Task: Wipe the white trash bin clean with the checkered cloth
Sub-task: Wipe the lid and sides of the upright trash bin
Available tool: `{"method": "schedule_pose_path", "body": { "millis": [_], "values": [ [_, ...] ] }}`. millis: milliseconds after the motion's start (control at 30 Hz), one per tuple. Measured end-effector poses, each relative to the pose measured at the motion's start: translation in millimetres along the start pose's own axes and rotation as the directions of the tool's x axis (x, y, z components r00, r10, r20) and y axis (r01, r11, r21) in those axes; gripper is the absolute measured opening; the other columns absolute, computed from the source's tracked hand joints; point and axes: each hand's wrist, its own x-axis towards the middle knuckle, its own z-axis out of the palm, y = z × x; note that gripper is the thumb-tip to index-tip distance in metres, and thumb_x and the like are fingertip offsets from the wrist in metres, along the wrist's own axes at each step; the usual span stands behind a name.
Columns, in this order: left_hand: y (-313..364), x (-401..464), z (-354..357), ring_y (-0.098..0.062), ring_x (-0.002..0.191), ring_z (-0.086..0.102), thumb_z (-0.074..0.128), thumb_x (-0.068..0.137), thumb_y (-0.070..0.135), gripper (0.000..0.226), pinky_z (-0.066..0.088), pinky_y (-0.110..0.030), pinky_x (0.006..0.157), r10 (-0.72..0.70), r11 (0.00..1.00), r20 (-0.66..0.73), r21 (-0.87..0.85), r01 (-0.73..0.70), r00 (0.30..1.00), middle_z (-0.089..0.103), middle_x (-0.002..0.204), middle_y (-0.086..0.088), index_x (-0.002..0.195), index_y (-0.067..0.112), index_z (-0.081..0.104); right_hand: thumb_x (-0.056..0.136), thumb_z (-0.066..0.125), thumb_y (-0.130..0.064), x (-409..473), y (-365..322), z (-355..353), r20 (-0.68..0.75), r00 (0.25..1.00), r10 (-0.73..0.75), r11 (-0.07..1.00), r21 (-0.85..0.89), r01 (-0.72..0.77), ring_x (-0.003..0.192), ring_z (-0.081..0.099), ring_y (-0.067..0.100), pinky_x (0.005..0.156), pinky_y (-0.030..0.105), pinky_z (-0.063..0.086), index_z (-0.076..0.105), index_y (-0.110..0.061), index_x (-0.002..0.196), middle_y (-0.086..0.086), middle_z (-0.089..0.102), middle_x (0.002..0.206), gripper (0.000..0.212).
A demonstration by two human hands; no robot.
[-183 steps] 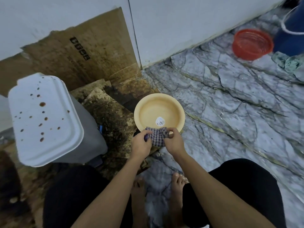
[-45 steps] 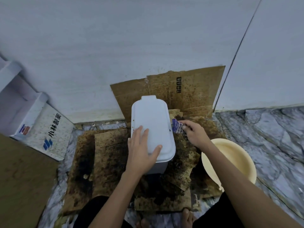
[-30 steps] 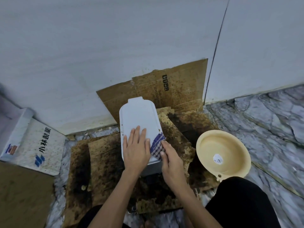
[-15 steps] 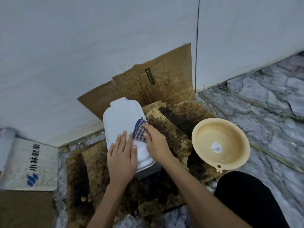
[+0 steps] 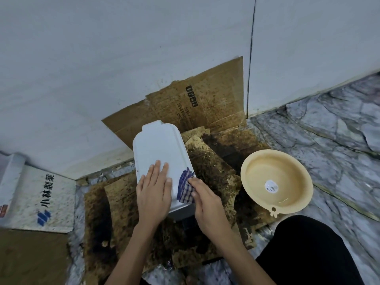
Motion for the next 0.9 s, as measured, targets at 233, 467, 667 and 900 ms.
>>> {"method": "schedule_pose_path", "body": {
  "millis": [233,467,667,900],
  "values": [
    [2,0,-5,-0.01,0.152,0.018,0.016,0.101,0.048,0.06,0.011,-0.036,0.121,0.0,1.0,0.01,-0.029,0.0,1.0,0.026,0.164,0.008,0.155,0.03,0.035,0.103,0.041,-0.016,111,0,13,0.098,0.995,0.018,0.997,-0.072,-0.011,0.12,0.055,0.025,0.1,0.025,0.038,0.05,-0.009,0.139,0.01,0.057,0.136,0.037],
    [2,0,-7,-0.005,0.152,0.012,0.016,0.101,0.048,0.059,0.005,-0.032,0.121,0.0,0.998,0.015,-0.066,0.001,1.0,0.021,0.165,0.012,0.155,0.032,0.033,0.105,0.034,-0.021,197,-10,33,0.224,0.972,0.07,0.982,-0.187,-0.028,0.138,0.038,0.029,0.112,0.037,0.03,0.032,-0.007,0.149,0.014,0.04,0.152,0.046],
    [1,-1,-6,-0.005,0.151,0.018,0.024,0.1,0.048,0.061,0.009,-0.031,0.123,-0.049,0.99,-0.015,-0.135,0.046,0.999,0.027,0.163,0.01,0.156,0.023,0.031,0.103,0.04,-0.016,138,-10,25,0.148,0.988,0.052,0.983,-0.182,-0.024,0.137,0.042,0.029,0.111,0.033,0.031,0.041,-0.006,0.146,0.014,0.046,0.148,0.044],
    [1,4,-21,-0.002,0.146,0.027,0.033,0.106,0.043,0.046,0.017,-0.02,0.117,-0.16,0.84,0.005,-0.524,0.139,0.987,0.039,0.158,0.01,0.141,0.02,0.055,0.096,0.045,0.005,20,-10,21,0.041,0.999,-0.008,0.953,-0.301,0.02,0.146,0.029,0.027,0.118,0.037,0.028,0.042,-0.007,0.146,0.011,0.038,0.154,0.052]
  ]
}}
